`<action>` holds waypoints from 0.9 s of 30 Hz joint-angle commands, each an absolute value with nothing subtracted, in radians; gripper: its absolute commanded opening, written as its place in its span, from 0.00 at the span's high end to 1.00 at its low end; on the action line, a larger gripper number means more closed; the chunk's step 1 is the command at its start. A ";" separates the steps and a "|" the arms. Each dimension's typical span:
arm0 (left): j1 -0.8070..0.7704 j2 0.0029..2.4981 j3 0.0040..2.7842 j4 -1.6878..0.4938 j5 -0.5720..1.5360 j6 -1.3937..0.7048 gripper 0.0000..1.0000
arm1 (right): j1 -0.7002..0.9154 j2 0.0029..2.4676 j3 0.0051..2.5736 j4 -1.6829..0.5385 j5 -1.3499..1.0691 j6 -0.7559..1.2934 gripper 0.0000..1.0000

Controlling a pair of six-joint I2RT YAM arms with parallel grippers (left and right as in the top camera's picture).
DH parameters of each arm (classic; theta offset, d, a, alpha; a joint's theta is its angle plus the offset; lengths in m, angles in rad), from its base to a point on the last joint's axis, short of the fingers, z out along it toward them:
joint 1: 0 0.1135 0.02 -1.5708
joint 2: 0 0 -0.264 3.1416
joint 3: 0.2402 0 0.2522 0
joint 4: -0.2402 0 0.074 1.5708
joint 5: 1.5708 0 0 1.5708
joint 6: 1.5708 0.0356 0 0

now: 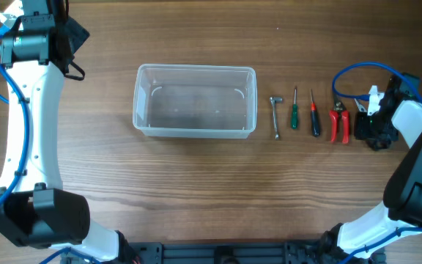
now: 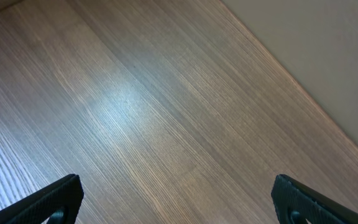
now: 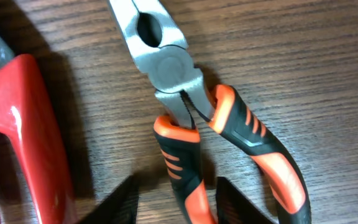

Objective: Pack container
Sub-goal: 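Grasp the orange-black needle-nose pliers with the right gripper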

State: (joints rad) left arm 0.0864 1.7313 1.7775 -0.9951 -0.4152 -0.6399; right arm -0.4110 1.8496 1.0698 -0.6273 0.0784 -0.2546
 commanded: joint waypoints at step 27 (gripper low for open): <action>0.088 1.708 1.782 -0.996 -0.428 -0.624 0.00 | -0.355 1.777 1.545 -1.117 -0.280 0.006 0.96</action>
